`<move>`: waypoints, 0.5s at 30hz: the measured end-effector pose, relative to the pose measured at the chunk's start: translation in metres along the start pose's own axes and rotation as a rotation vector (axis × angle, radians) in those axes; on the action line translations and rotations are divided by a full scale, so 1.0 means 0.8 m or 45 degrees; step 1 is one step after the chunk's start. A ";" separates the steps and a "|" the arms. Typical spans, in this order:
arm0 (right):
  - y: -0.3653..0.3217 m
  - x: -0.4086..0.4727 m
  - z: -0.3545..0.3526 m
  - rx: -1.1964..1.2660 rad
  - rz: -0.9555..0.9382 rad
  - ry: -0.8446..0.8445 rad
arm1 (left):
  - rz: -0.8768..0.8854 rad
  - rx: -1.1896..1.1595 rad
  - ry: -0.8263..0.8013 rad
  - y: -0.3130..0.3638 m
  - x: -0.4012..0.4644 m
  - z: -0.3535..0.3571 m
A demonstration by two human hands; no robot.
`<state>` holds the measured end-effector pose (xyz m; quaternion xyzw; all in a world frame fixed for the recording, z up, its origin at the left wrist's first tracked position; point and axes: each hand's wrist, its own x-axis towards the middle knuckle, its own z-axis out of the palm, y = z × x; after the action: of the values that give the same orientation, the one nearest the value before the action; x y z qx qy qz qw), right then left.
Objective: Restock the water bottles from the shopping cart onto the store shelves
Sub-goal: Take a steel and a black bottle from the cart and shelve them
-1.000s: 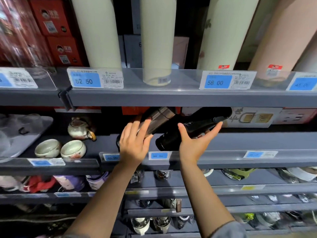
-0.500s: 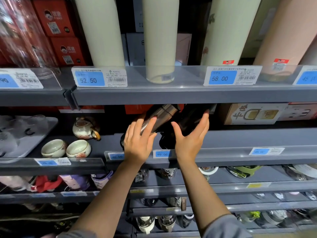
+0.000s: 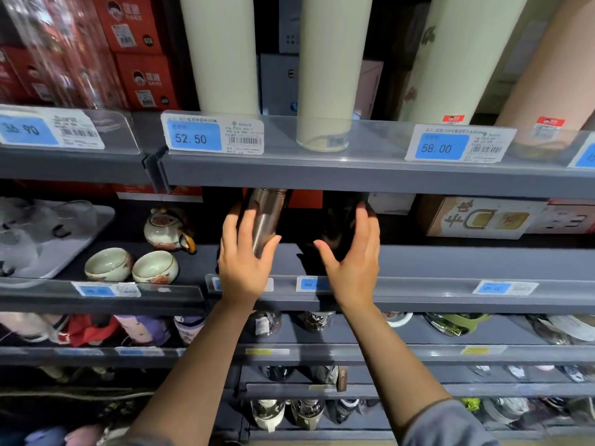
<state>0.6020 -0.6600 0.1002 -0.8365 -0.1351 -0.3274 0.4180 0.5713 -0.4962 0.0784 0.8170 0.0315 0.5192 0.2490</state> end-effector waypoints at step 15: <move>0.002 -0.012 -0.005 0.216 0.155 -0.015 | -0.384 -0.268 0.077 0.012 -0.008 -0.018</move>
<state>0.5940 -0.6634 0.0946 -0.8068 -0.1136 -0.2838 0.5057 0.5540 -0.5012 0.0825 0.7564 0.1065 0.5009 0.4070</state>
